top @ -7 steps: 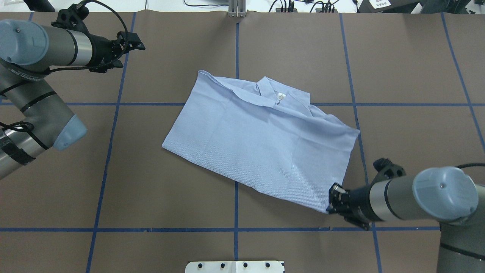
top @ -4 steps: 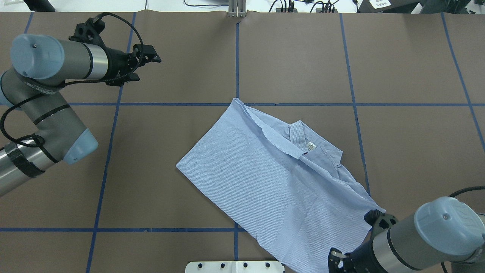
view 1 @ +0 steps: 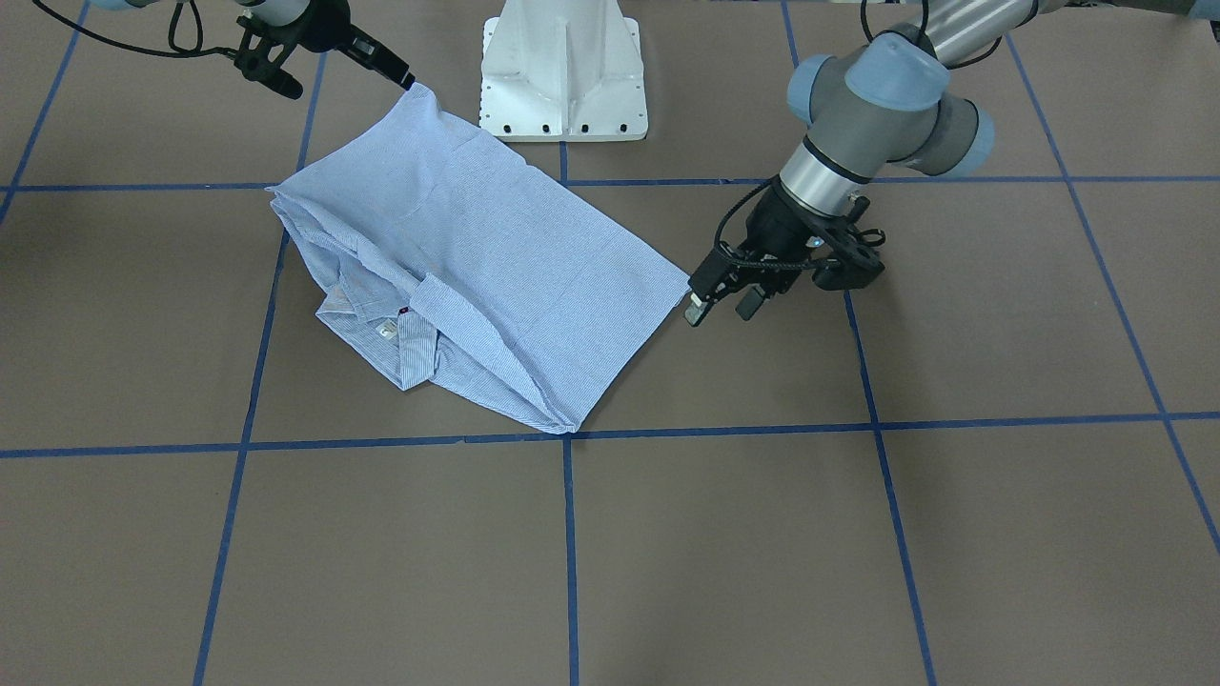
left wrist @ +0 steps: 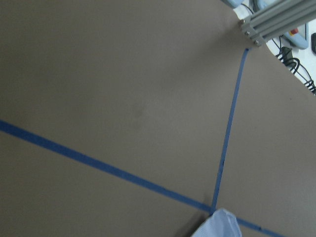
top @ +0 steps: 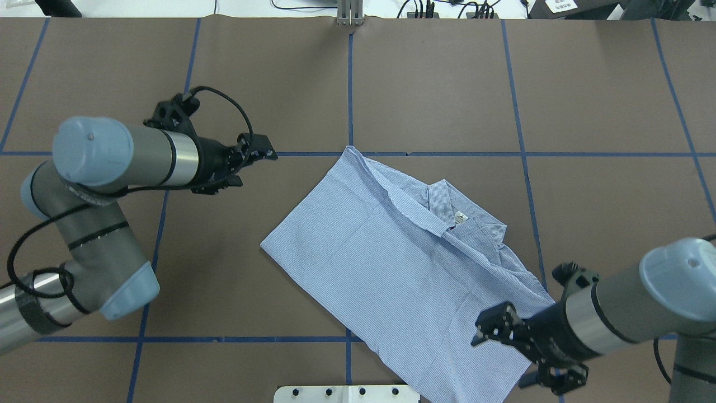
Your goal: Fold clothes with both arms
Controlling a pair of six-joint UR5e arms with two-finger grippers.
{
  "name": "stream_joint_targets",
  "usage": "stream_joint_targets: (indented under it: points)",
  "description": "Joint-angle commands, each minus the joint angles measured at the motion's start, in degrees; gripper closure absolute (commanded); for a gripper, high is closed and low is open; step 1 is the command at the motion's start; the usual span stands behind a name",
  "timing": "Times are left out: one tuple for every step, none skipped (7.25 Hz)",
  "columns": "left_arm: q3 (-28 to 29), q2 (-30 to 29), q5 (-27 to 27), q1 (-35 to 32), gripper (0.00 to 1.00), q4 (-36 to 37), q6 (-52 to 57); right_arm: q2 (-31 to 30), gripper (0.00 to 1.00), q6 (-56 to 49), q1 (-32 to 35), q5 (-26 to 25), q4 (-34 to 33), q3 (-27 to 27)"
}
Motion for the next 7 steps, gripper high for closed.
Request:
stream_joint_targets:
  points:
    - [-1.09,1.69,6.02,9.49,0.01,4.11,-3.55,10.45,0.00,-1.32,12.21,0.27,0.00,-9.01]
    - [0.49,1.00,5.69,9.70,0.02,4.20,-3.12,12.41,0.00,-3.06,13.12,0.27,-0.08,-10.71]
    - [1.73,1.08,5.78,9.70,0.07,4.03,-2.77,12.43,0.00,-3.08,13.56,0.36,-0.08,-10.64]
    - [3.04,0.47,5.78,9.79,0.10,4.03,-2.77,12.08,0.00,-3.08,13.22,0.36,-0.08,-10.56]
    - [3.49,0.55,5.86,9.70,0.18,4.03,-2.77,12.08,0.00,-3.08,13.13,0.45,-0.08,-10.56]
    - [3.50,0.90,5.86,9.79,0.27,4.03,-2.77,12.08,0.00,-3.08,13.13,0.45,-0.08,-10.56]
    - [3.50,1.16,5.95,9.88,0.40,4.03,-2.85,11.91,0.00,-3.08,13.30,0.45,-0.08,-10.47]
